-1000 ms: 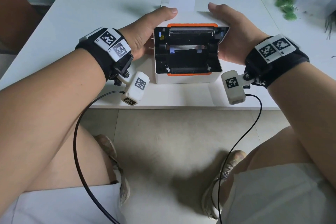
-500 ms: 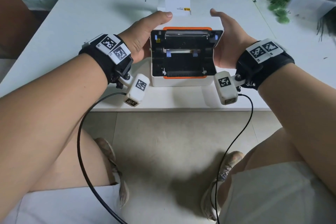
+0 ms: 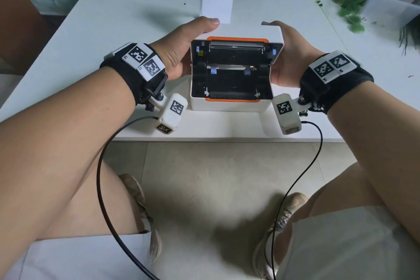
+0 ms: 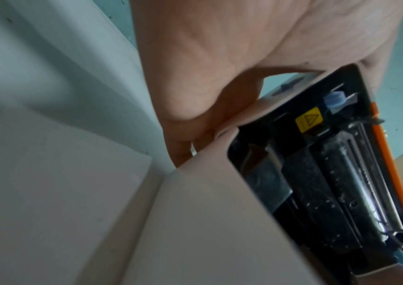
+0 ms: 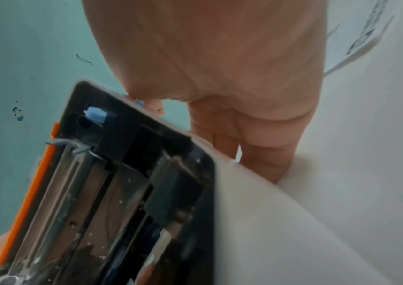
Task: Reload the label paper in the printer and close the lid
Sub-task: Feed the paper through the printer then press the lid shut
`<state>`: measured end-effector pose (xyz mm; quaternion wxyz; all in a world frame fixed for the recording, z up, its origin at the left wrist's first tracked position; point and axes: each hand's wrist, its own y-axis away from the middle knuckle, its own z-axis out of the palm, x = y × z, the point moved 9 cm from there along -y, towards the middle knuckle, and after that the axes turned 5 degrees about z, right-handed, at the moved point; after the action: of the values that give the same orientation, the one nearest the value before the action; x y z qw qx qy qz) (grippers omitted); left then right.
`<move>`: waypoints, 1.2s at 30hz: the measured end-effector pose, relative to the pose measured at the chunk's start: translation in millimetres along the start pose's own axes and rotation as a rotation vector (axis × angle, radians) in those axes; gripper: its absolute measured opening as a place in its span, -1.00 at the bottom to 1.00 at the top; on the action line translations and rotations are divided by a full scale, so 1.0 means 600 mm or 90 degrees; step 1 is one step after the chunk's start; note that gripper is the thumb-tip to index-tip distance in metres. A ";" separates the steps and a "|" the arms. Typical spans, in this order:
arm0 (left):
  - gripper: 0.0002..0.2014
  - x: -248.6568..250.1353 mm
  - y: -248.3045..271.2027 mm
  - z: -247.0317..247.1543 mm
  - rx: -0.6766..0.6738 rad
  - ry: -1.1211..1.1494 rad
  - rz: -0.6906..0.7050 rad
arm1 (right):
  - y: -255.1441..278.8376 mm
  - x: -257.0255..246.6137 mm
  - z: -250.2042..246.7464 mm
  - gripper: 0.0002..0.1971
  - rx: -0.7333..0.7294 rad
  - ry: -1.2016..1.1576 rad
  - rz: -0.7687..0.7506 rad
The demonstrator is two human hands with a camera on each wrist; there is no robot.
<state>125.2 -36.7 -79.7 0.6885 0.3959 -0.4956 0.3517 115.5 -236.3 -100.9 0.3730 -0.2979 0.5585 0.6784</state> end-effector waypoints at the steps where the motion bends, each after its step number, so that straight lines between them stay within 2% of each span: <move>1: -0.70 0.001 0.001 -0.001 0.004 -0.007 0.002 | 0.000 0.000 -0.001 -0.55 0.006 0.001 0.002; 7: -0.72 0.007 0.007 0.002 0.006 -0.053 0.005 | 0.001 0.007 -0.003 -0.50 0.025 0.026 0.035; 12: -0.74 0.008 0.008 0.001 0.019 -0.045 0.009 | 0.008 0.005 0.000 -0.39 0.026 0.041 0.032; 22: -0.72 0.011 0.010 0.005 0.006 -0.045 0.015 | 0.003 0.006 0.004 -0.47 0.011 0.022 0.031; 28: -0.66 0.007 0.012 0.004 0.012 -0.051 0.011 | 0.001 0.008 0.010 -0.36 -0.014 0.019 0.025; 32: -0.68 0.007 0.014 0.000 0.032 -0.067 0.008 | 0.014 0.006 0.009 -0.46 0.010 0.023 0.034; 34: -0.69 0.009 0.014 -0.001 0.041 -0.072 0.010 | 0.025 0.008 0.010 -0.34 0.000 0.013 0.041; 36: -0.69 0.010 0.014 -0.002 0.046 -0.080 0.011 | 0.037 0.005 0.028 -0.20 -0.076 0.010 0.029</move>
<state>119.6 -31.4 -72.6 0.6383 0.4376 -0.5278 0.3500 95.2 -221.5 -88.1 0.3347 -0.3118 0.5266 0.7165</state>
